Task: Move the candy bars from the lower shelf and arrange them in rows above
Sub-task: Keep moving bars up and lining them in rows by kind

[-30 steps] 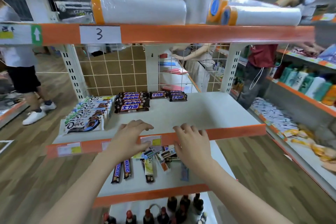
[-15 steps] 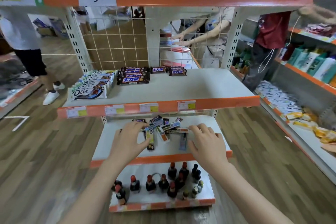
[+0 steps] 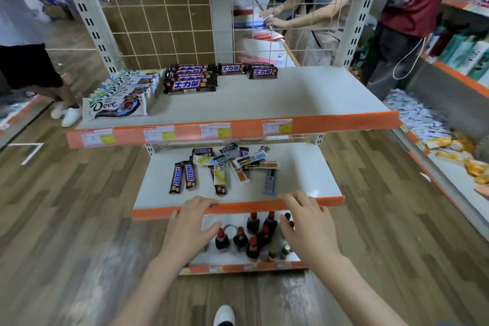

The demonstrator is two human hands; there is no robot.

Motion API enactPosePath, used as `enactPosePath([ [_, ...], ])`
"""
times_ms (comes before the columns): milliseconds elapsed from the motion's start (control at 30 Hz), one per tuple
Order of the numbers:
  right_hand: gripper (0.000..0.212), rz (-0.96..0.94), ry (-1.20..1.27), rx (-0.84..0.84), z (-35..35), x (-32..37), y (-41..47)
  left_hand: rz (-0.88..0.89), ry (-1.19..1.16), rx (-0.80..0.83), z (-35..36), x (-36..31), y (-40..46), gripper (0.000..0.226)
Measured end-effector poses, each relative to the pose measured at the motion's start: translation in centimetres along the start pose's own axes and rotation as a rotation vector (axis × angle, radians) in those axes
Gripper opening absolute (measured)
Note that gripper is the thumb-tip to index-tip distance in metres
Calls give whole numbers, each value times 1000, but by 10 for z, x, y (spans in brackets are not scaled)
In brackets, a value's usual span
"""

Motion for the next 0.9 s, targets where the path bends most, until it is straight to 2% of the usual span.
enactPosePath([
  [200, 40, -10, 30, 7, 29, 0, 17, -23, 39, 45, 20, 24, 24, 39],
  [400, 35, 1, 10, 115, 74, 5, 41, -46, 16, 102, 44, 53, 45, 39],
  [500, 39, -21, -3, 166, 95, 11, 52, -71, 28, 117, 57, 70, 51, 42],
  [733, 41, -43, 69, 249, 161, 19, 70, -108, 17, 158, 93, 116, 67, 37],
  [900, 45, -68, 72, 291, 217, 27, 90, -112, 92, 150, 126, 153, 90, 38],
])
Point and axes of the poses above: each hand's wrist, its own y-axis towards the middle knuckle, its own z-axis out of the palm, x = y × z, the point moved 10 cm from there along y, towards the middle knuckle, and after that the axes turned 7 degrees about -z, right-handed, at the moved point
